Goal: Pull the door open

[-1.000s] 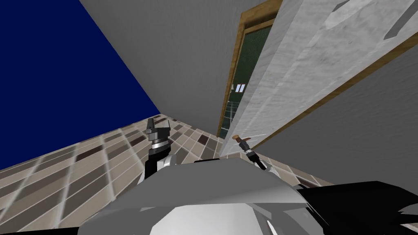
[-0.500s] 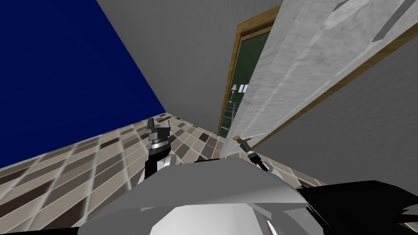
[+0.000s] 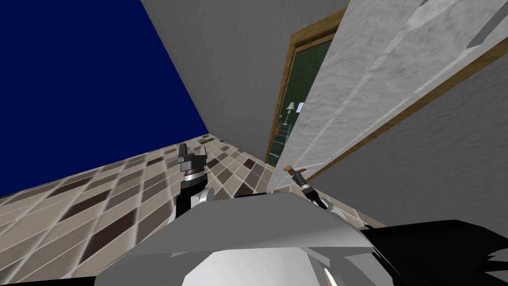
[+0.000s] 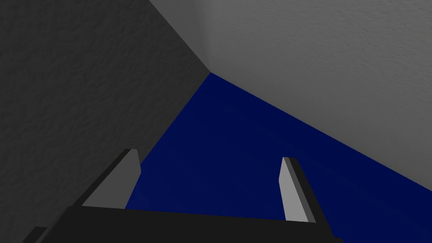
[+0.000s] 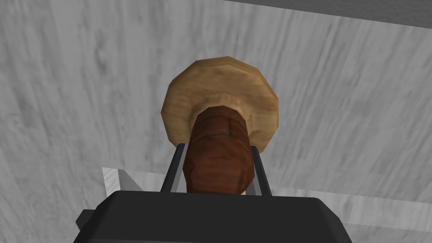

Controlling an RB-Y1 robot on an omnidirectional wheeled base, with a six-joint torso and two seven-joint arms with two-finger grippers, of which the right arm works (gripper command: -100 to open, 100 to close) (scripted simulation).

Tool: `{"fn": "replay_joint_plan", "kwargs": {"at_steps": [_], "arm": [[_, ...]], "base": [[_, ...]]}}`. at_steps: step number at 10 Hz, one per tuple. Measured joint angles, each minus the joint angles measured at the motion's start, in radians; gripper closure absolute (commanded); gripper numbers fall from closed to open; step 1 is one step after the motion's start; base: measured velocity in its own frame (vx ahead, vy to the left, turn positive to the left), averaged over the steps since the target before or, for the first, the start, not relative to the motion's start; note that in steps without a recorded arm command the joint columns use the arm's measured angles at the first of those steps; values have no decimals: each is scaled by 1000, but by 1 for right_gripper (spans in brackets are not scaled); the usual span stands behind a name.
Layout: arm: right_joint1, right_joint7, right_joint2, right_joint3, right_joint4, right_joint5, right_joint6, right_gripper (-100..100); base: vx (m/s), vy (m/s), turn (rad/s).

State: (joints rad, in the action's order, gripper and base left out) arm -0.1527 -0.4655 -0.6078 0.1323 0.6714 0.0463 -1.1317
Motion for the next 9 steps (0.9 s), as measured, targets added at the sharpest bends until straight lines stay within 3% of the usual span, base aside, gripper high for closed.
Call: {"fn": "replay_joint_plan", "kwargs": {"at_steps": [4, 6, 9], "arm": [[-15, -7, -12, 5, -3, 0, -25, 100], [-5, -9, -11, 9, -39, -2, -52, 100], [-5, -12, -13, 11, -48, -1, -65, 100]], "base": [[-202, -81, 147], [-106, -41, 60], [-148, -60, 153]]}}
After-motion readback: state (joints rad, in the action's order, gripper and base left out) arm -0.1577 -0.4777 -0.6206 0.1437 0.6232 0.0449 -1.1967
